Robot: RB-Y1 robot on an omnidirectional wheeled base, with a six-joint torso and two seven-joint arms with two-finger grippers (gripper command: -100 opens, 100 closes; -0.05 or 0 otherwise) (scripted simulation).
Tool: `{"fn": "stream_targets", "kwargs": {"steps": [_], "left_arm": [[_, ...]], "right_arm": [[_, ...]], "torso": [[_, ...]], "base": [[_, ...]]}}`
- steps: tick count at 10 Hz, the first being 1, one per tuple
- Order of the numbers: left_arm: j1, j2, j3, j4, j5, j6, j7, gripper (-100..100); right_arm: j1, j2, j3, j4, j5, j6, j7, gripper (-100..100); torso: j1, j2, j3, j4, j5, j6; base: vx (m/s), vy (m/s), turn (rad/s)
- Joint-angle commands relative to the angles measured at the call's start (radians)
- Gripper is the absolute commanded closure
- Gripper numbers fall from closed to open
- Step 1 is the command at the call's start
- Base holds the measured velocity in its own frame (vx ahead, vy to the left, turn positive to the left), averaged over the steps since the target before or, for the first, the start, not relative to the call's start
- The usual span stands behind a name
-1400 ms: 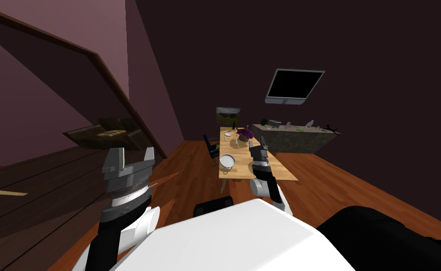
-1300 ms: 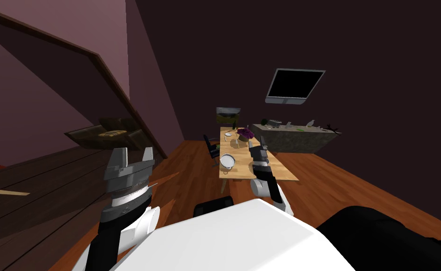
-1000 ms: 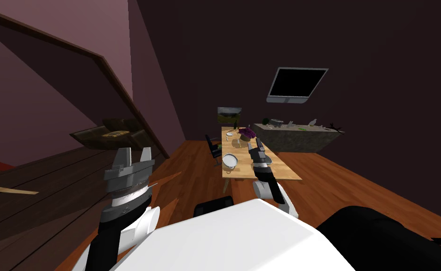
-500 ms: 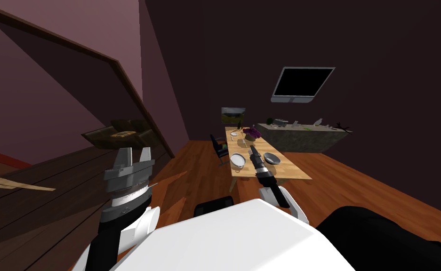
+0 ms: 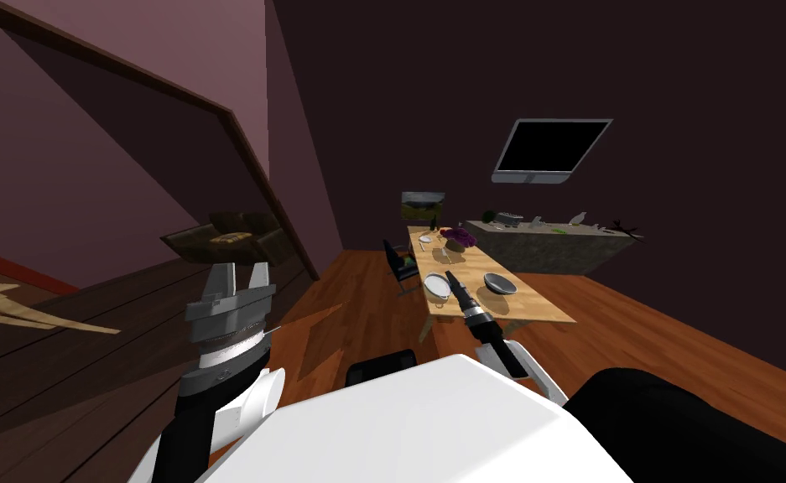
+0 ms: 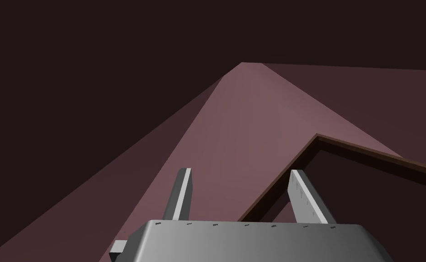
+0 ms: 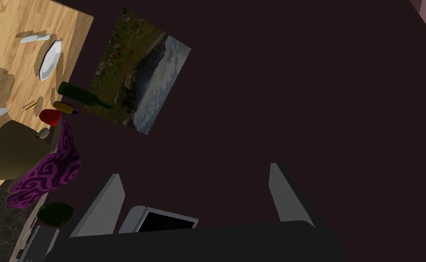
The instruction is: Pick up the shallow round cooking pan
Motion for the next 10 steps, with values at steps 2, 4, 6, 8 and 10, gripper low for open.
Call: {"fn": "stream_targets", "kwargs": {"steps": [2, 4, 6, 8, 10], "left_arm": [[0.0, 0.0, 0.0, 0.0, 0.0, 0.0, 0.0, 0], [0.0, 0.0, 0.0, 0.0, 0.0, 0.0, 0.0, 0], [0.0, 0.0, 0.0, 0.0, 0.0, 0.0, 0.0, 0], [0.0, 0.0, 0.0, 0.0, 0.0, 0.0, 0.0, 0], [0.0, 0.0, 0.0, 0.0, 0.0, 0.0, 0.0, 0]], "right_arm": [[0.021, -0.017, 0.004, 0.054, 0.037, 0.0, 0.054, -100], [0.069, -0.063, -0.003, 0.122, 0.089, 0.021, 0.121, -100], [0.094, -0.086, -0.005, 0.158, 0.115, 0.032, 0.165, -100], [0.118, -0.108, -0.006, 0.196, 0.142, 0.042, 0.205, -100], [0.167, -0.151, -0.004, 0.272, 0.194, 0.062, 0.273, -100]], "torso": [[0.0, -0.002, -0.001, 0.0, 0.0, 0.0], [-0.003, 0.001, 0.0, 0.0, -0.001, 0.0], [0.002, -0.002, -0.001, 0.0, 0.0, 0.0], [-0.002, -0.003, -0.002, -0.001, 0.0, 0.0], [-0.006, -0.003, -0.002, -0.001, -0.001, 0.0]], "base": [[0.063, 0.19, 0.032], [0.032, 0.208, 0.066], [0.081, 0.235, 0.049], [0.083, 0.17, 0.041], [0.107, 0.163, 0.086]]}}
